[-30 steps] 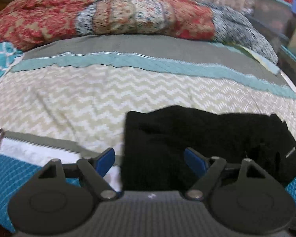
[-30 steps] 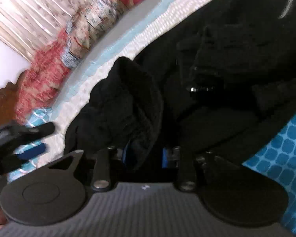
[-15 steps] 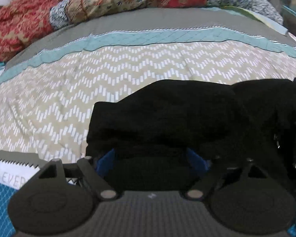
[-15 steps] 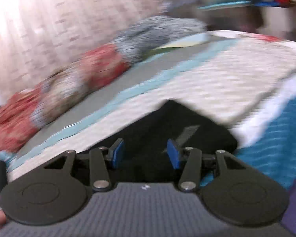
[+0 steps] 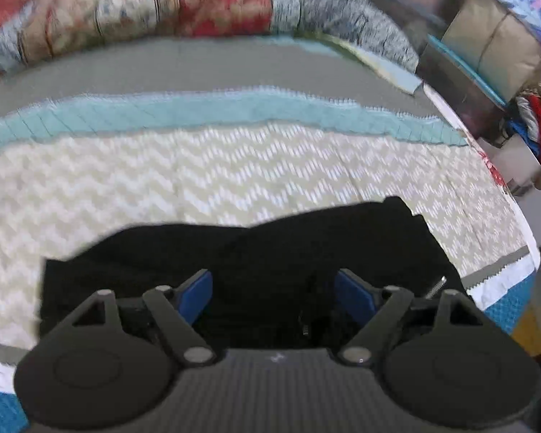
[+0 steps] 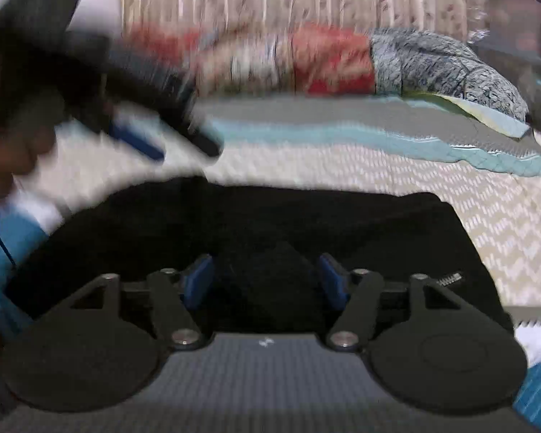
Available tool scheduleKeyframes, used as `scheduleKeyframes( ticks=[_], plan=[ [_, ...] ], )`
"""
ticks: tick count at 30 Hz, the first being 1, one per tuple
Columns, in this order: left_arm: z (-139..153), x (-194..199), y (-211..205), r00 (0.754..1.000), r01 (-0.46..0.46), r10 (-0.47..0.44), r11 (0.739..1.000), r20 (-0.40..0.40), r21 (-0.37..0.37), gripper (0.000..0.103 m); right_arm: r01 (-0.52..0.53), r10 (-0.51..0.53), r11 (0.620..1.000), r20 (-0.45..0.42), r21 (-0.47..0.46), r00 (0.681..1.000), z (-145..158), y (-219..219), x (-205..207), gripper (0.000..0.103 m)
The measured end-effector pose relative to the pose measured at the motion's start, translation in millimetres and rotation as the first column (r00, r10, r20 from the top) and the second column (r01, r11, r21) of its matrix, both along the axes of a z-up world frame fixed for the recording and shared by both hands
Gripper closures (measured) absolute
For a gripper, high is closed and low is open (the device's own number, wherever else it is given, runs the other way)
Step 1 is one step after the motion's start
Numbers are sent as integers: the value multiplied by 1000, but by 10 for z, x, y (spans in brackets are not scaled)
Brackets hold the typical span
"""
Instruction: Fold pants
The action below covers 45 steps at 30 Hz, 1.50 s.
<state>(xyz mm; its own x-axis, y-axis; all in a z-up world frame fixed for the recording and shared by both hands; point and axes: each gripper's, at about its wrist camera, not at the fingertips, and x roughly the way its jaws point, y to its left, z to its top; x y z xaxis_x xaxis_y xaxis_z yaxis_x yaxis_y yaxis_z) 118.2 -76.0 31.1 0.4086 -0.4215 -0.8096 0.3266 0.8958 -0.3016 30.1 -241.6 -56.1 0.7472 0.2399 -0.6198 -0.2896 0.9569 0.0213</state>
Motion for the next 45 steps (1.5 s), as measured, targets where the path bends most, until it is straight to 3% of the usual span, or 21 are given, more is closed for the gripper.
scheduleKeyframes(
  ticks=[2,4,7,11,12,13,14,15,16,18,22,25,27,29,31,33,36,38,42,45],
  plan=[
    [-56,44,-29,999,-8,7,1000,-51,-27,24,35,-36,989,3,143,999,92,-262,-126,76],
    [-105,24,-66,995,3,-11,997,-96,-79,11,81,-86,971,14,226,996,139,-484,-311,77],
    [-259,32,-208,981,29,-51,992,-187,-120,8,151,-145,929,-41,339,989,25,-686,-408,77],
    [-492,38,-452,960,68,-90,993,-264,-92,7,199,-175,855,-95,478,980,-114,-860,-494,77],
    [-572,42,-509,953,66,-89,994,-289,-88,27,203,-177,845,-101,495,979,-131,-884,-494,77],
    [-649,41,-562,947,64,-85,995,-310,-76,53,203,-175,840,-103,504,979,-115,-871,-525,77],
    [-682,28,-604,949,65,-78,996,-306,-53,57,201,-171,836,-105,510,980,-118,-876,-546,77],
    [-656,10,-639,952,84,-99,994,-290,-63,81,199,-168,832,-107,518,980,-109,-864,-548,77],
    [-598,-3,-656,952,102,-119,992,-283,-77,83,195,-165,830,-103,523,981,-71,-818,-561,78],
    [-349,-22,-656,972,115,-128,990,-196,-77,84,163,-150,837,-67,523,986,15,-725,-551,78],
    [-38,63,-481,992,90,-95,994,-82,-68,85,95,-115,862,9,498,993,127,-419,-401,77],
    [-341,135,-511,994,89,-84,993,-69,77,83,126,-107,891,-67,436,992,-91,-143,-160,77],
    [-640,144,-541,994,90,-80,986,-71,143,75,144,-117,923,-98,357,988,-315,8,-58,76],
    [-596,109,-494,997,77,-72,989,-39,129,74,143,-121,910,-81,390,989,-261,-13,-95,73],
    [-469,60,-521,997,79,-78,983,-11,164,52,125,-98,889,-83,441,992,-151,-146,-168,68],
    [-303,-13,-504,994,73,-88,977,65,199,48,128,-121,858,-46,498,992,-16,-342,-311,65],
    [-79,-116,-297,991,39,-54,991,120,126,46,159,-235,858,98,488,967,222,-659,-625,60],
    [-26,-108,-160,996,6,-10,999,90,45,46,231,-321,874,152,428,935,264,-776,-736,44],
    [10,10,-86,1000,-24,24,999,6,-33,46,342,-403,859,91,381,911,57,-940,-643,37],
    [57,37,-170,1000,-3,2,999,-23,-45,46,408,-440,818,-17,406,898,-151,-981,-474,35]
  ],
)
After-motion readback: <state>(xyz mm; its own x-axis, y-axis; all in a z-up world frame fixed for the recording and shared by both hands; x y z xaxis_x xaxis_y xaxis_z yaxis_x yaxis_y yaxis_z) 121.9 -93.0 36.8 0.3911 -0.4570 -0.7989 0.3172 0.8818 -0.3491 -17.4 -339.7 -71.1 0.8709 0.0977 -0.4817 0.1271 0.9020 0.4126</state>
